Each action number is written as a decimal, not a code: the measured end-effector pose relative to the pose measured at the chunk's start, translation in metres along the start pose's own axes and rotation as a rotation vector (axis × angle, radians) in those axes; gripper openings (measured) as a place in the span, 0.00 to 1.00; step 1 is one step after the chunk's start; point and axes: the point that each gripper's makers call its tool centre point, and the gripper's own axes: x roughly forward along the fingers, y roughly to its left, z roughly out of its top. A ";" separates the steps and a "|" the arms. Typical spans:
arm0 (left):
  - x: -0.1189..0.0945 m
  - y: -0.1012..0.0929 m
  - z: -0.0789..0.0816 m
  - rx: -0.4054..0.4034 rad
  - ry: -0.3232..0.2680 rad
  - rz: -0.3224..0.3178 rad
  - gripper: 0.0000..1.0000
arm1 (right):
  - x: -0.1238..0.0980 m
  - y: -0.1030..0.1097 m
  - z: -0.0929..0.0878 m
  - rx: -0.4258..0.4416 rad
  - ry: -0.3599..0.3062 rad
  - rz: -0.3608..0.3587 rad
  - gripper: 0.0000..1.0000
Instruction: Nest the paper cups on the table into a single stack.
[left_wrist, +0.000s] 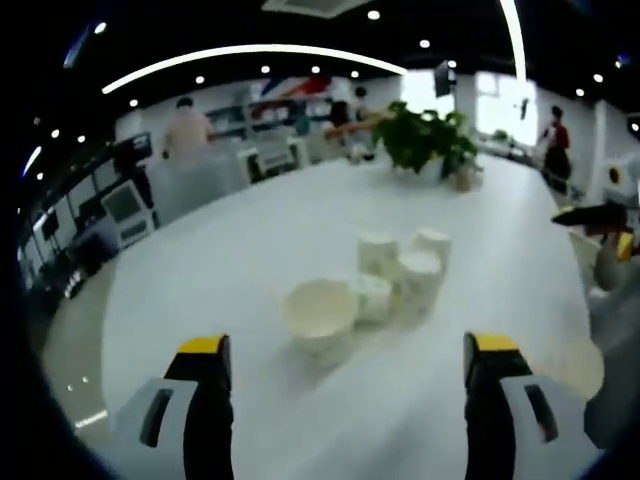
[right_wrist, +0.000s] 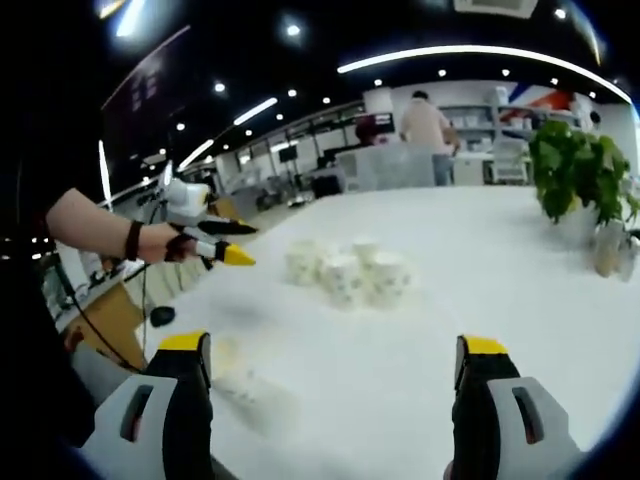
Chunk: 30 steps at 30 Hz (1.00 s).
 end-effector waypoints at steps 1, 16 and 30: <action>0.002 0.000 0.000 0.002 -0.002 0.005 0.96 | 0.001 -0.001 -0.001 0.002 0.003 0.001 1.00; 0.047 0.021 -0.003 -0.026 -0.053 0.111 0.79 | 0.003 -0.007 -0.013 0.066 0.028 0.006 1.00; 0.069 0.035 -0.010 -0.070 -0.059 0.140 0.73 | 0.011 -0.010 -0.012 0.082 0.038 0.008 1.00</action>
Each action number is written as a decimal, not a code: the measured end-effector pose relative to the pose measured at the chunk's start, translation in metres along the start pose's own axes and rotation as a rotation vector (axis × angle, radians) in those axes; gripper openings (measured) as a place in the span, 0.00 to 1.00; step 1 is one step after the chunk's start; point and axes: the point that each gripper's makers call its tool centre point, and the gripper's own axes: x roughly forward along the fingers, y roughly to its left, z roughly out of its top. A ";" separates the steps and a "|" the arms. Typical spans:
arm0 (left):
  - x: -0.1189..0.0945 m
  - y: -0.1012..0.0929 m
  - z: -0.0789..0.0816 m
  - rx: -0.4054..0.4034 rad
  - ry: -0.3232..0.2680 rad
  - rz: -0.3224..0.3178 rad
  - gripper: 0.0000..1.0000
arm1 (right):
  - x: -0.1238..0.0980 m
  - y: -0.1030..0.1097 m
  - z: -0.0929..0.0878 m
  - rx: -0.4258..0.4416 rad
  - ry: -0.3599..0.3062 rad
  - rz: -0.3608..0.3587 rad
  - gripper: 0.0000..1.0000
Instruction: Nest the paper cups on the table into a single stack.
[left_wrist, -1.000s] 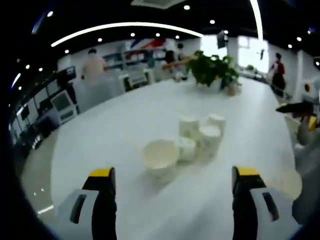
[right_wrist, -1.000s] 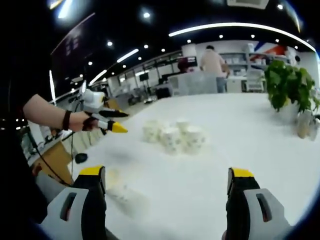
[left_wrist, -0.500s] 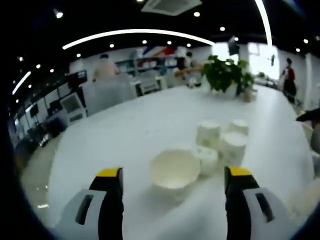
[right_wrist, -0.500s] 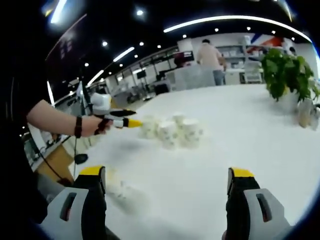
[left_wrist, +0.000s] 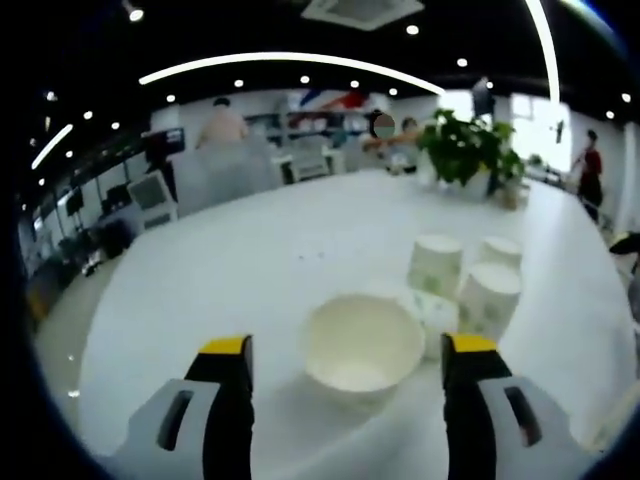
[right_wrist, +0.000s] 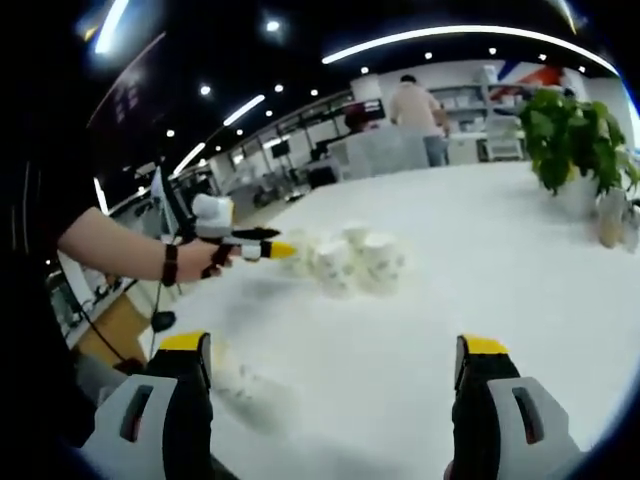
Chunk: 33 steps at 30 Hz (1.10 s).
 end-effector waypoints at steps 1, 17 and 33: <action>0.001 0.000 -0.001 -0.002 0.000 0.000 0.72 | 0.000 0.000 0.000 0.002 -0.001 0.002 1.00; 0.006 -0.004 0.001 0.021 -0.034 -0.011 0.50 | 0.000 0.000 -0.002 0.003 0.016 0.006 1.00; -0.012 -0.002 0.011 0.032 -0.058 -0.021 0.47 | 0.007 0.010 0.009 -0.014 0.013 0.032 1.00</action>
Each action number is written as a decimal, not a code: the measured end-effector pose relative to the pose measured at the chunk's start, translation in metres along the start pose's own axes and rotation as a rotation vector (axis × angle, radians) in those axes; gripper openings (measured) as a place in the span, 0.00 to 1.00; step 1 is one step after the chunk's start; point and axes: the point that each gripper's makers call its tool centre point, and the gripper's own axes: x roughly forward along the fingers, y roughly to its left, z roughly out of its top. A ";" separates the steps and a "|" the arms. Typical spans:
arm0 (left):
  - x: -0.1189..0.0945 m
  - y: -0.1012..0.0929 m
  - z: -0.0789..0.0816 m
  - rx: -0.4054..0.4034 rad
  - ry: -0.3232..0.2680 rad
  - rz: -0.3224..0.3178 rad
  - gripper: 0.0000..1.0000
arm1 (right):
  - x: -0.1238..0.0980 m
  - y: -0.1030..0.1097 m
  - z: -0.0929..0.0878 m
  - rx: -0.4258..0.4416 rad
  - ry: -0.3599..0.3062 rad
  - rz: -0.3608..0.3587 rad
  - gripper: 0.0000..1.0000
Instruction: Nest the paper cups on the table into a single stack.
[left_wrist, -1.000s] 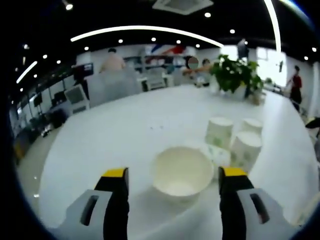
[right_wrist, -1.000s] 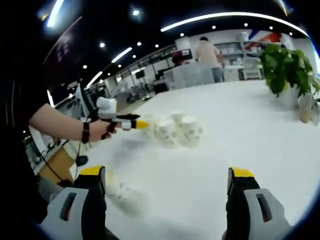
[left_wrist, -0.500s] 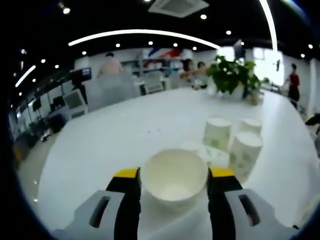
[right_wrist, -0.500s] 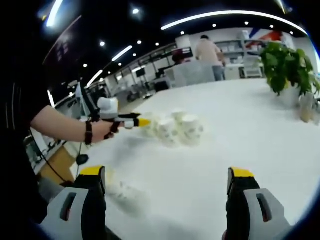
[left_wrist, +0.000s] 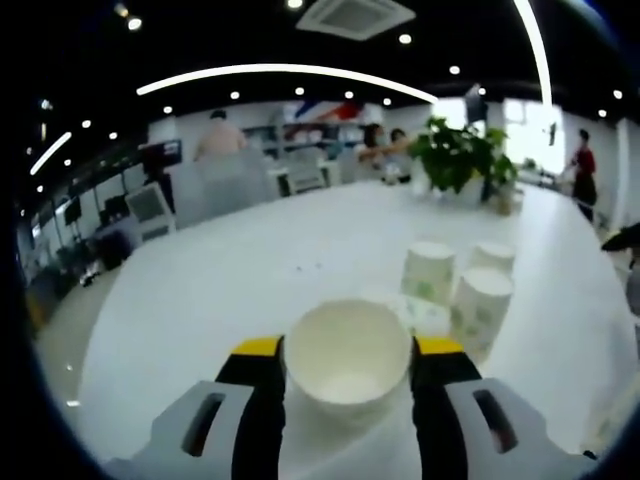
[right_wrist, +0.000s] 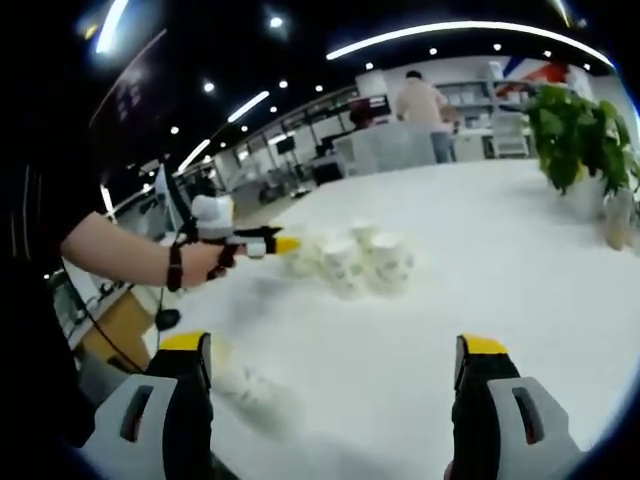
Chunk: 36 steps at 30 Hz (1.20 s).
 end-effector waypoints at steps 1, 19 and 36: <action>-0.003 0.002 0.002 -0.004 -0.001 0.006 0.47 | 0.000 0.001 0.001 -0.004 0.000 0.001 1.00; -0.053 -0.002 0.036 0.034 -0.032 -0.018 0.45 | -0.014 0.021 0.009 -0.058 -0.023 0.015 1.00; -0.110 -0.031 0.119 0.114 -0.143 -0.136 0.46 | -0.024 0.049 0.024 -0.103 -0.077 0.011 0.99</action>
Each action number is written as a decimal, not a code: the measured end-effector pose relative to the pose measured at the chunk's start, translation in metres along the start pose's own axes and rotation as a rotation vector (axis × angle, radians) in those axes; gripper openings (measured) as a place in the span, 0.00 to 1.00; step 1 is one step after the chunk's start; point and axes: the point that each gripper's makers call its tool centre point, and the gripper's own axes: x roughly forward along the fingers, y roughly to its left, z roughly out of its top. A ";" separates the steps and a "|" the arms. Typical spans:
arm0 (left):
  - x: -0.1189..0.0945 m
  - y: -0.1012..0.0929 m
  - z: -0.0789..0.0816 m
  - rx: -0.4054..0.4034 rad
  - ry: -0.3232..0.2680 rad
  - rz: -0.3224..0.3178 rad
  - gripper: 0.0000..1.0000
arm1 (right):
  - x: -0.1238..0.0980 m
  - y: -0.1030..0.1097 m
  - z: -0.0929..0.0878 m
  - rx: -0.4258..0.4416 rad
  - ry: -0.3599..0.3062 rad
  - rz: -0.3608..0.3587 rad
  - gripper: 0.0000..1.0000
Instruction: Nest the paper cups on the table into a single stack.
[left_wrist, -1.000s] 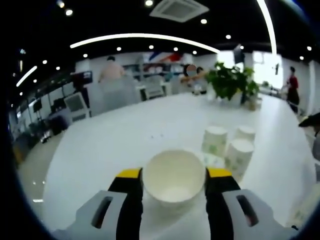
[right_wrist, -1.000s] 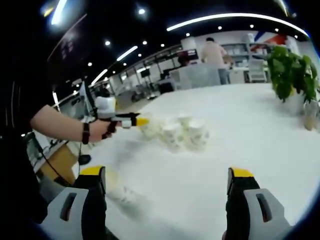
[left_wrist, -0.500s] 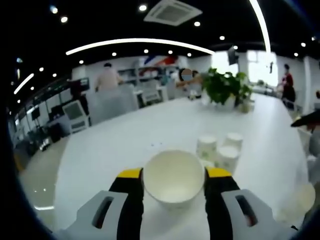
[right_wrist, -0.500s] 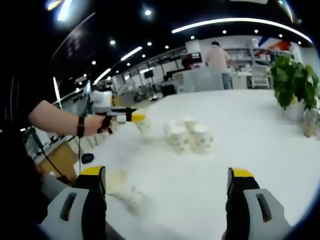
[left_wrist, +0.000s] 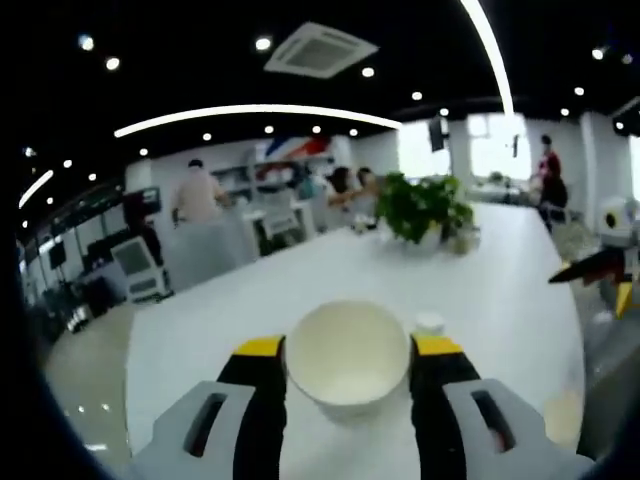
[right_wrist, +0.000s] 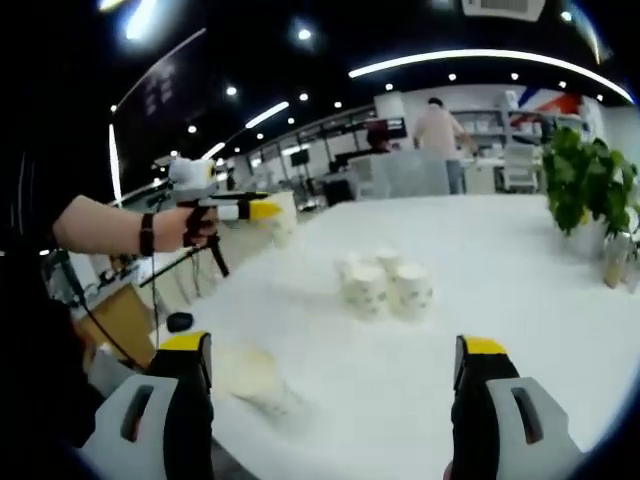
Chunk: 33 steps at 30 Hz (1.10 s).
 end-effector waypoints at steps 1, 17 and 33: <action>-0.002 -0.002 0.005 -0.001 -0.007 -0.008 0.46 | 0.000 0.001 0.001 -0.002 -0.001 0.000 0.99; -0.033 -0.071 0.015 0.015 0.002 -0.192 0.45 | -0.009 0.006 0.009 -0.027 -0.037 -0.017 0.99; -0.038 -0.115 0.009 -0.007 -0.021 -0.267 0.45 | -0.011 0.003 0.008 -0.045 -0.028 -0.028 0.99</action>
